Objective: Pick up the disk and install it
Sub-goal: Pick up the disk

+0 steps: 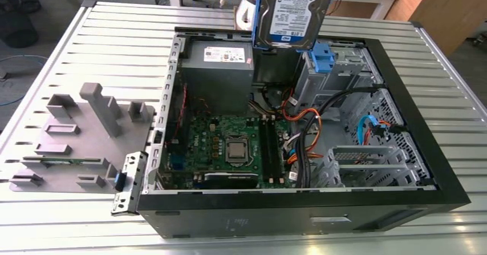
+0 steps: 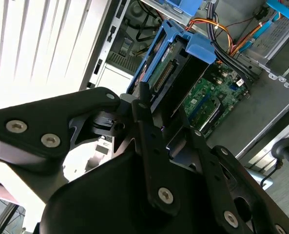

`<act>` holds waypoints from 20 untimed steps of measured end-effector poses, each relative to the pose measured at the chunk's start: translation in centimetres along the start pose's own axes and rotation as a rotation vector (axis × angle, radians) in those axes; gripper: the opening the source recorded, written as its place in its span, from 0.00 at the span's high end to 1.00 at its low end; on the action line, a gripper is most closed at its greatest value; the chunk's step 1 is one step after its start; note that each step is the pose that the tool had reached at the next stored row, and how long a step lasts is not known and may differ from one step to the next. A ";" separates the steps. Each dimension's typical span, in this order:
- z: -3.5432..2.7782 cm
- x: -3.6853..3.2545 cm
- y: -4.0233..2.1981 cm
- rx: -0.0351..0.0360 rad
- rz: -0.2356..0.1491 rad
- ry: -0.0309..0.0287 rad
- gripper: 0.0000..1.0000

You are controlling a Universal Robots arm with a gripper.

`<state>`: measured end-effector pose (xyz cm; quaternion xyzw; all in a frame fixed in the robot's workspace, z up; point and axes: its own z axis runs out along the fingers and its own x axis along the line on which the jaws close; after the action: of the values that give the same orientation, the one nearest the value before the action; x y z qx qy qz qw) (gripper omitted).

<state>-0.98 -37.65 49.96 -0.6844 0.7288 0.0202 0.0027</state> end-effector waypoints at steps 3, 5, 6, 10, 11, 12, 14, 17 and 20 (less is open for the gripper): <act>-0.01 0.11 0.00 0.0000 0.000 0.0000 0.65; -0.01 0.22 -0.01 0.0000 0.000 0.0000 0.65; -0.01 0.29 -0.02 0.0000 0.000 0.0001 0.65; -0.03 0.70 -0.04 0.0000 0.000 0.0001 0.65; -0.04 0.83 -0.05 -0.0001 0.000 0.0002 0.65; -0.04 0.97 -0.06 0.0000 0.000 0.0001 0.65; -0.04 1.28 -0.08 0.0000 0.000 0.0001 0.65; -0.06 1.80 -0.11 0.0000 0.000 0.0000 0.65; -0.09 2.40 -0.15 -0.0001 0.000 0.0001 0.65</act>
<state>-0.99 -40.05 49.96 -0.6844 0.7288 0.0202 0.0027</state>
